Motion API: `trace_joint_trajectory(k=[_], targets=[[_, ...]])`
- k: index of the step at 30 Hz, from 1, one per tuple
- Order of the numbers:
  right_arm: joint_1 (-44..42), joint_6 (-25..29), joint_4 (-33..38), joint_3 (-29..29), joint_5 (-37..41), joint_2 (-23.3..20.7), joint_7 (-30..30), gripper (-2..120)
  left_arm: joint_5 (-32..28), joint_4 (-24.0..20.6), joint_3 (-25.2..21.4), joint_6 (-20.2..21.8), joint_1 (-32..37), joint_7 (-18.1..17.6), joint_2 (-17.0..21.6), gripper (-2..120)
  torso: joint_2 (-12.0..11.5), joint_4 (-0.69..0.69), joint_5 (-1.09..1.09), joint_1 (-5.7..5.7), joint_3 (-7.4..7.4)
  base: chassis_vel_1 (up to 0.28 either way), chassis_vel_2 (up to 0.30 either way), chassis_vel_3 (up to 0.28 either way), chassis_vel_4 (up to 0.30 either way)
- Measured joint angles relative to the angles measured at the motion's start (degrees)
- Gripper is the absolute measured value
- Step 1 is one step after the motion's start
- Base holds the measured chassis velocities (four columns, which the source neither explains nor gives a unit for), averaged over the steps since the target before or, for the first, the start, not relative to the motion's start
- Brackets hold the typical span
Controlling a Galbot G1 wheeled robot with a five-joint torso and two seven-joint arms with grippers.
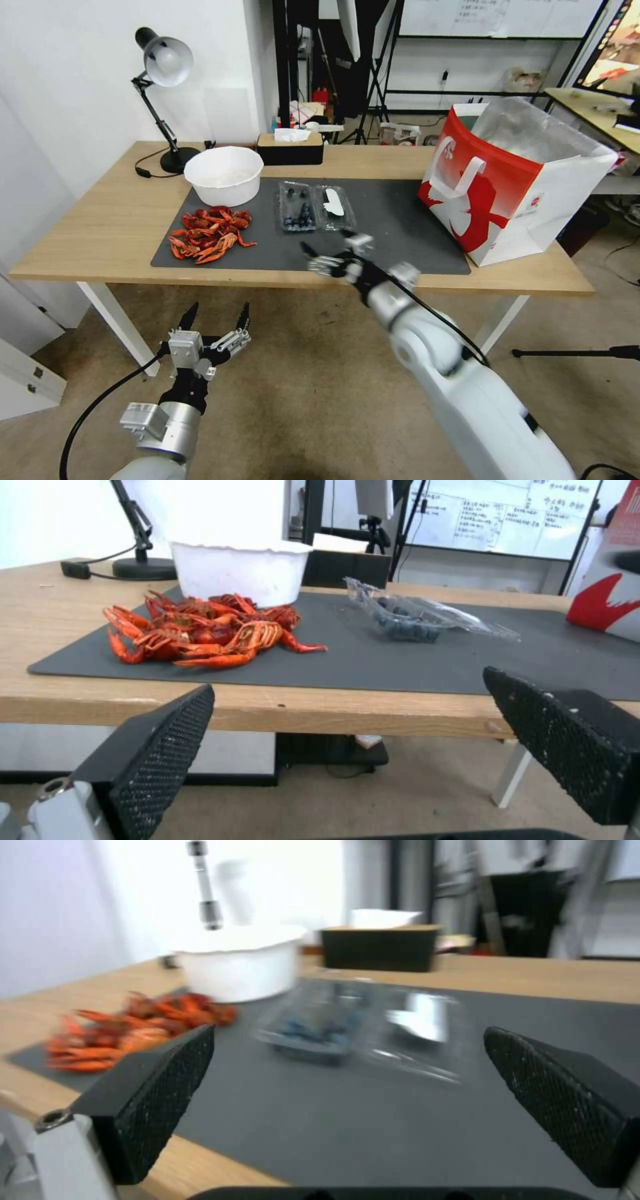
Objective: Close the takeout container lid, then place the container into the takeout bag.
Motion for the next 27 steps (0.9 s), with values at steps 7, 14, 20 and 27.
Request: trace_joint_trajectory(k=[7,14,20,27], targets=[[-15.46,8.87,5.53,4.64,-8.45,1.21,3.99,100,0.22,0.31,0.93,-0.24,-0.07,0.19,0.18,100,0.00,-0.01,-0.01,0.00,0.00,0.000,0.000,0.000,0.000],[-26.71,19.95,4.95,5.27,-16.20,5.20,6.20,100,-0.13,1.65,0.96,-0.96,-0.56,1.55,0.51,100,0.01,0.02,-0.01,0.00,0.00,0.000,0.000,0.000,0.000],[-32.51,27.51,2.75,4.65,-21.02,8.17,7.80,100,-0.17,3.01,1.06,-1.33,-1.19,2.63,0.87,100,0.00,-0.02,-0.02,0.00,0.00,0.000,0.000,0.000,0.000],[-33.96,29.64,2.02,4.44,-22.52,10.31,8.63,100,-0.48,4.34,1.21,-2.00,-1.63,4.23,1.21,100,-0.01,0.00,-0.02,0.01,0.00,0.000,0.000,0.000,0.000]])
